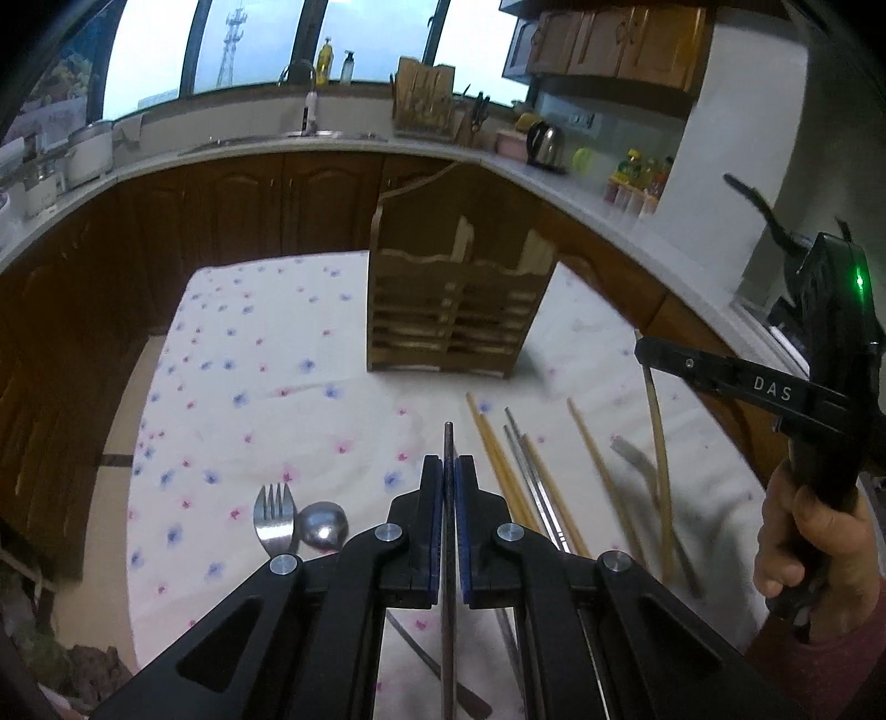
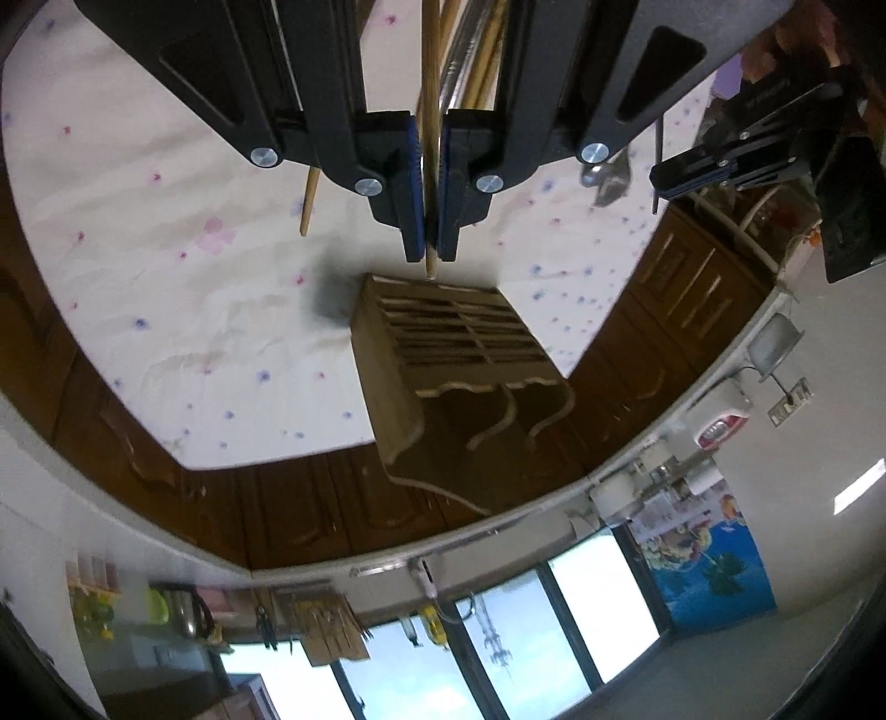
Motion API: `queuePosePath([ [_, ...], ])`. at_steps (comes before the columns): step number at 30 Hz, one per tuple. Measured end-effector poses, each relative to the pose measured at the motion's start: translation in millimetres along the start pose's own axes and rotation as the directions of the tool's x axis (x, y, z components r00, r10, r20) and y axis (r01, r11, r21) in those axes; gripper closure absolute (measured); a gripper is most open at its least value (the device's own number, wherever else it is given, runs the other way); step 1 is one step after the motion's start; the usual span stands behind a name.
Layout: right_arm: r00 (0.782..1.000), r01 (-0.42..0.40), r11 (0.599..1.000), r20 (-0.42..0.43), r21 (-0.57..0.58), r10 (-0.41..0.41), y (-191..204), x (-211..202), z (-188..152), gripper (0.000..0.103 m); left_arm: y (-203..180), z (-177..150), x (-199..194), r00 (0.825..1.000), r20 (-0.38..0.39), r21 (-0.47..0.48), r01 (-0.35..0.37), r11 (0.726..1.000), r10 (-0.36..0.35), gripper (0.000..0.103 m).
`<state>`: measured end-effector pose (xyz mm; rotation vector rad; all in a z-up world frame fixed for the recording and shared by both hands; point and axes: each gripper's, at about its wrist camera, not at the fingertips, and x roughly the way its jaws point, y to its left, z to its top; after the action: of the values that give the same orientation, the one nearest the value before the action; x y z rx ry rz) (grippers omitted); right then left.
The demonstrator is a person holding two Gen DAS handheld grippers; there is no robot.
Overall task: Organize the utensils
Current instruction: 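Lift both chopsticks and carry them down into the wooden utensil holder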
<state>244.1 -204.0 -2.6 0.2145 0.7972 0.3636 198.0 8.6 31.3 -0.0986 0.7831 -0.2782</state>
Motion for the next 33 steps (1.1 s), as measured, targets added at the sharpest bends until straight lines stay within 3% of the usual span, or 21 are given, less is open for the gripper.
queuePosePath([
  [13,0.984,-0.017,0.999,0.179,-0.049,0.025,28.7,-66.4,21.9,0.099,1.2,0.4,-67.3,0.989,0.148,0.003,0.027,1.0,-0.027,0.1],
  [33,0.951,-0.001,0.997,0.309,-0.071,0.023,36.1,-85.6,53.7,0.099,10.7,30.1,-76.4,0.966,0.26,0.001,-0.003,1.0,0.003,0.1],
])
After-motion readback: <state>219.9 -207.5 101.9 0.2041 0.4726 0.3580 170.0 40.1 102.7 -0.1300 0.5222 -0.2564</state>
